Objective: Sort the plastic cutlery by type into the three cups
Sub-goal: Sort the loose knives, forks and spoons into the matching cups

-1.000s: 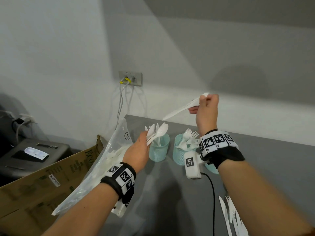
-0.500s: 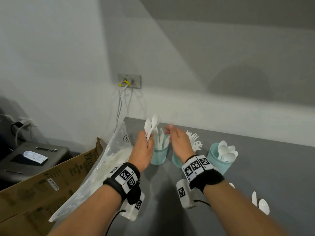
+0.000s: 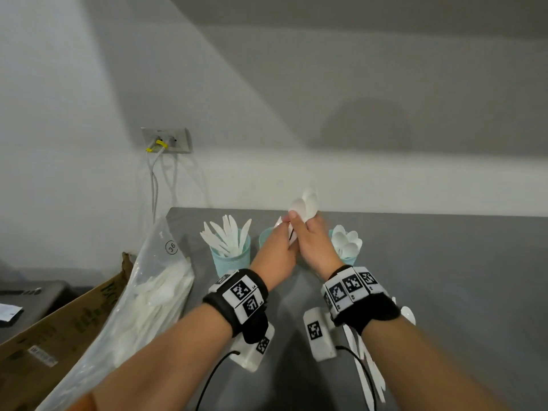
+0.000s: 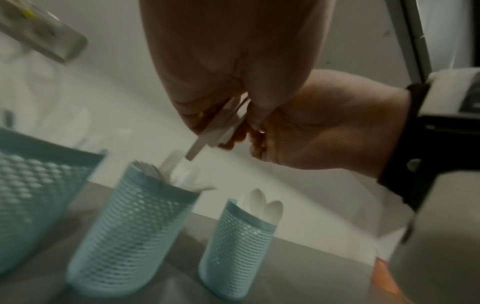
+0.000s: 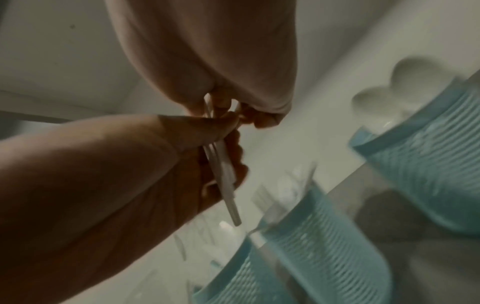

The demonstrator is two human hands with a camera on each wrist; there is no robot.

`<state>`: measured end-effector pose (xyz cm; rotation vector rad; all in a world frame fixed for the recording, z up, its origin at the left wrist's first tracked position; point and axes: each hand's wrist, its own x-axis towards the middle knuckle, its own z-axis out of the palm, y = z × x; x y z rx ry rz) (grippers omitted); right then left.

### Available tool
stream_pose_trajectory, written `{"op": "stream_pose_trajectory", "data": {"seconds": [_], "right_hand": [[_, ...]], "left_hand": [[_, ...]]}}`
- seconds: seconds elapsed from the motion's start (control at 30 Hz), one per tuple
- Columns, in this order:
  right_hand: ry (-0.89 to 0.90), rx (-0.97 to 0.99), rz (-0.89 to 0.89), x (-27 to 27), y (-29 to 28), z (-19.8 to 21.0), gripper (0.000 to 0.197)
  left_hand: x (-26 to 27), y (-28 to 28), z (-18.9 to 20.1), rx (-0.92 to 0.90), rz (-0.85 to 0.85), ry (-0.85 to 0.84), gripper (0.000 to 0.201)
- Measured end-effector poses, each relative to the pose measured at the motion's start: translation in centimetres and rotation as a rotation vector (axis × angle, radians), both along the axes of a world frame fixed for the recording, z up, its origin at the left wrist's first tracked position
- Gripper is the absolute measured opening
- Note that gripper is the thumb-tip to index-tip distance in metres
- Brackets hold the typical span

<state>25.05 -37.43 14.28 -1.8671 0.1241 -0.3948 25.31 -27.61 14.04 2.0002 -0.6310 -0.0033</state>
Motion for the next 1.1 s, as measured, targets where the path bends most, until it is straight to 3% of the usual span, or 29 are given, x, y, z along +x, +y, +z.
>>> {"op": "stream_pose_trajectory", "data": {"seconds": [0.07,0.13,0.23,0.33,0.43,0.6,0.77,0.93,1.0,1.1], "right_hand": [[0.030,0.048,-0.053,-0.5,-2.1,0.4,0.025],[0.082,0.047,-0.115,-0.8,-4.5,0.5,0.028],[0.106,0.041,-0.215,-1.0,-7.6,0.4,0.028],[0.143,0.041,-0.328,-1.1,-9.8,-0.2,0.027],[0.153,0.092,-0.438,-1.1,-11.2,-1.0,0.019],[0.125,0.056,-0.443,-1.5,-11.7,-1.9,0.014],[0.205,-0.045,-0.354,-1.4,-11.4,-1.8,0.024],[0.417,-0.306,-0.275,-1.3,-11.4,-1.2,0.031],[0.512,-0.435,-0.203,-1.4,-11.2,-1.2,0.026],[0.457,-0.357,-0.177,-1.3,-11.3,-1.5,0.022]], "left_hand": [[-0.3,-1.4,0.2,0.142,-0.026,0.036,0.010],[-0.1,-2.9,-0.2,0.326,-0.030,0.029,0.025],[0.2,-5.0,-1.4,0.588,-0.072,-0.139,0.017],[0.6,-6.7,-2.5,0.771,-0.062,-0.315,0.041],[1.2,-7.8,-3.4,0.882,-0.082,-0.425,0.043],[1.7,-8.9,-4.3,0.882,-0.078,-0.411,0.038],[2.2,-9.2,-4.7,0.792,-0.027,-0.385,0.042],[2.5,-9.3,-4.9,0.762,-0.015,-0.408,0.040],[2.6,-9.4,-4.9,0.748,-0.022,-0.403,0.039],[2.7,-9.4,-5.0,0.745,-0.024,-0.395,0.040]]}}
